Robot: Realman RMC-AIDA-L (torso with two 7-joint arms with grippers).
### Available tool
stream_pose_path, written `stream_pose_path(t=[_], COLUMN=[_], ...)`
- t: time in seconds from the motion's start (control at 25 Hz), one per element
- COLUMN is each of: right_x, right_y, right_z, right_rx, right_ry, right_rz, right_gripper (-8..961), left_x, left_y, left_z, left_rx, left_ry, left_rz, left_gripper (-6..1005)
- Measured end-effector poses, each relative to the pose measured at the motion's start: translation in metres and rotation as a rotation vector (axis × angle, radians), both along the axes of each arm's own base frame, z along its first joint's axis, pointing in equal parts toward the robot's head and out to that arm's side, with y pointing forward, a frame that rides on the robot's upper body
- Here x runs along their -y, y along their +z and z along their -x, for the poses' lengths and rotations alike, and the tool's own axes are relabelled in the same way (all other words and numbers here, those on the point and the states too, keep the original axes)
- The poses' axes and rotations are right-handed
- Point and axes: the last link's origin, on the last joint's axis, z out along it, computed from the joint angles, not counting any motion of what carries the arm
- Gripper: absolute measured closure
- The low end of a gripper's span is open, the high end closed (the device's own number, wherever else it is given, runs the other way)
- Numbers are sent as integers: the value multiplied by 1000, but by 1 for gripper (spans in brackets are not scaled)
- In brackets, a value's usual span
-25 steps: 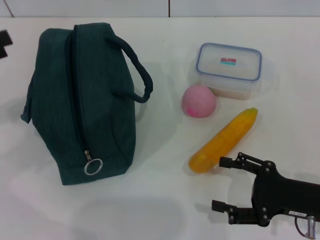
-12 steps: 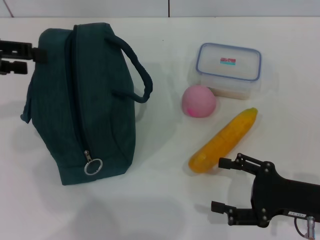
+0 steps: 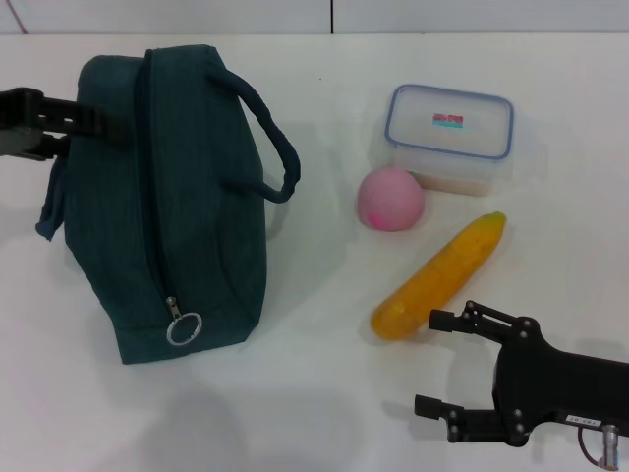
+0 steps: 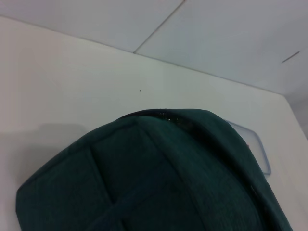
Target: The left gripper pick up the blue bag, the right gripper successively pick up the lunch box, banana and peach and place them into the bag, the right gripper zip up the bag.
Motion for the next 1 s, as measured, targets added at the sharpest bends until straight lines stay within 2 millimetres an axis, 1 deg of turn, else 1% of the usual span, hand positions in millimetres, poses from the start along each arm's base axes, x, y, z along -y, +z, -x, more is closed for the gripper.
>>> stream_pose_path(t=[0.24,0.4,0.68,0.8,1.0], right_x=[-1,0,0,0,0], right_y=[0,0,0,0,0], right_z=[0,0,0,0,0], right_rx=[3,4,3,1,-3], right_ry=[-2,-1,-1,-1,-3], right_rz=[-2,-1,0,-1,-3], right_gripper=[81,82,82,82,82], left_x=[-1,-1,-1,-1,-1], left_y=[-1,3,0,0,-1], left_z=[0,3,3,2,1], left_rx=[-9,16,7,7,16], left_ry=[5,-14,-30,-28,-30], left_rz=[7,-21,-8,-5,-4], left_gripper=[153,232,369,570,772])
